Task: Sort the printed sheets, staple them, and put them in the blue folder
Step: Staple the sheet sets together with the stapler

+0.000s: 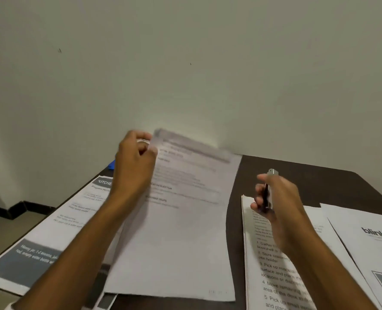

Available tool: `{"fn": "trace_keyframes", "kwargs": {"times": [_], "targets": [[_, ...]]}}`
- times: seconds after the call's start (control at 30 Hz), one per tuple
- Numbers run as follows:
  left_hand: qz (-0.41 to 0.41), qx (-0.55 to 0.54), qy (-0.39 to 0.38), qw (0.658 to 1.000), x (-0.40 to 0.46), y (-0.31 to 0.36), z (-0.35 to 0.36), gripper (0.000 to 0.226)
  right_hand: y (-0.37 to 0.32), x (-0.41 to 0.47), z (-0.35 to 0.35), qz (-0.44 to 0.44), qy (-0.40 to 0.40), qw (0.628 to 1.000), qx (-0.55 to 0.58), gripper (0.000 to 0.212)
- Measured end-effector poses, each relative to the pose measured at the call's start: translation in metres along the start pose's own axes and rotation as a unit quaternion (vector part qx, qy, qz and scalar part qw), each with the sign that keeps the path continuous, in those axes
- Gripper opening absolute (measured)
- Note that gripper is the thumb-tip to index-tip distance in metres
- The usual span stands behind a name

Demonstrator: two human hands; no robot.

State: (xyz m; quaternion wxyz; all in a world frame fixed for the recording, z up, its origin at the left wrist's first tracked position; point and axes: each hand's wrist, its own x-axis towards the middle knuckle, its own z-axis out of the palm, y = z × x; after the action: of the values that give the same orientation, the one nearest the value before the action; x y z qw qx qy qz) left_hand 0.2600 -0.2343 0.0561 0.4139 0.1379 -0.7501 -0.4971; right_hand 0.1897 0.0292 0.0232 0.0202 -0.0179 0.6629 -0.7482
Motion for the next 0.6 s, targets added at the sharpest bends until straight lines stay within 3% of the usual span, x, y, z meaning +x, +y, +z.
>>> {"fn": "trace_keyframes", "kwargs": {"times": [0.07, 0.2, 0.3, 0.43, 0.6], "targets": [[0.043, -0.066, 0.003, 0.997, 0.007, 0.029, -0.009, 0.02, -0.011, -0.004, 0.0, -0.07, -0.008, 0.996, -0.057, 0.02], [0.113, -0.163, 0.026, 0.98, 0.019, 0.072, -0.021, 0.019, -0.037, -0.018, 0.003, -0.221, -0.009, 0.972, -0.085, 0.012], [0.129, -0.215, 0.032, 0.968, 0.019, 0.082, -0.021, 0.018, -0.039, -0.032, 0.007, -0.229, -0.056, 0.969, -0.076, 0.031], [0.087, -0.206, 0.03, 0.974, -0.004, 0.057, -0.009, 0.015, -0.018, -0.046, 0.011, -0.23, -0.051, 0.97, -0.065, 0.017], [0.041, -0.141, 0.049, 0.988, -0.026, 0.027, -0.004, 0.017, -0.001, -0.051, 0.0, -0.18, -0.033, 0.981, -0.071, 0.036]]}}
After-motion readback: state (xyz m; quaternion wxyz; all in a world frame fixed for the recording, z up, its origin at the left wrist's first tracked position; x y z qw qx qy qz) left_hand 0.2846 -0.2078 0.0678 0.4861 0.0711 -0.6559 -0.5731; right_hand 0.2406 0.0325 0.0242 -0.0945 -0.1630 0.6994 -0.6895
